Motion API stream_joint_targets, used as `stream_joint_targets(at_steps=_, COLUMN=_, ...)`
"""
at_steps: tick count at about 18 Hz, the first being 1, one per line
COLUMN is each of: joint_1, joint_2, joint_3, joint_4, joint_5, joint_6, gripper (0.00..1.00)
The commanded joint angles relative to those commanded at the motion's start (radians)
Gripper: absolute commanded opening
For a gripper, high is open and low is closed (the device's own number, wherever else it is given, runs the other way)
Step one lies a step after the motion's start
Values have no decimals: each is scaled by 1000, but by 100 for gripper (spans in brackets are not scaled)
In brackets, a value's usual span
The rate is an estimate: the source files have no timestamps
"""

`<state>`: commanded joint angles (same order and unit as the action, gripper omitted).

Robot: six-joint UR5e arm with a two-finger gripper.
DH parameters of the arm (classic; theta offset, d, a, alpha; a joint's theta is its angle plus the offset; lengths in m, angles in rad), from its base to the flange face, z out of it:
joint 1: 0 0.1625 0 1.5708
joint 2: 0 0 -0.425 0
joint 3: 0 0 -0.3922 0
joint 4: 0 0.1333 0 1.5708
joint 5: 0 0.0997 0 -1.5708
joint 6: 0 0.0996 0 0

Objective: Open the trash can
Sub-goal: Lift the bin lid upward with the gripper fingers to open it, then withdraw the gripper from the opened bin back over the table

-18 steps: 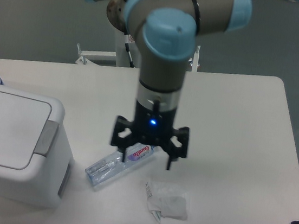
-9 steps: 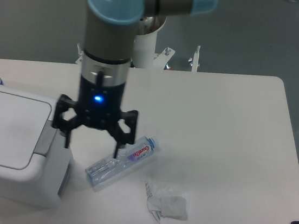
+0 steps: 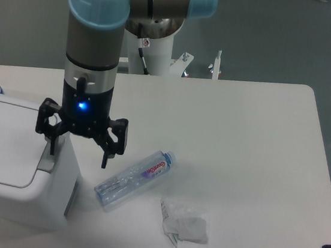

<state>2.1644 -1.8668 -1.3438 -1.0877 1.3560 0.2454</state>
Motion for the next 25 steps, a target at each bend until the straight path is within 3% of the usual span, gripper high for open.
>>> stream_joint_targets(at_steps=18, joint_1=12, joint_2=1, joint_3=21, joint_4=6, joint_5=2, joint_6=3, gripper=100)
stream_joint_targets(at_steps=25, joint_1=178, joint_2=-21, joint_3=12, joint_4=6, joint_5=2, joint_6=112, gripper=100)
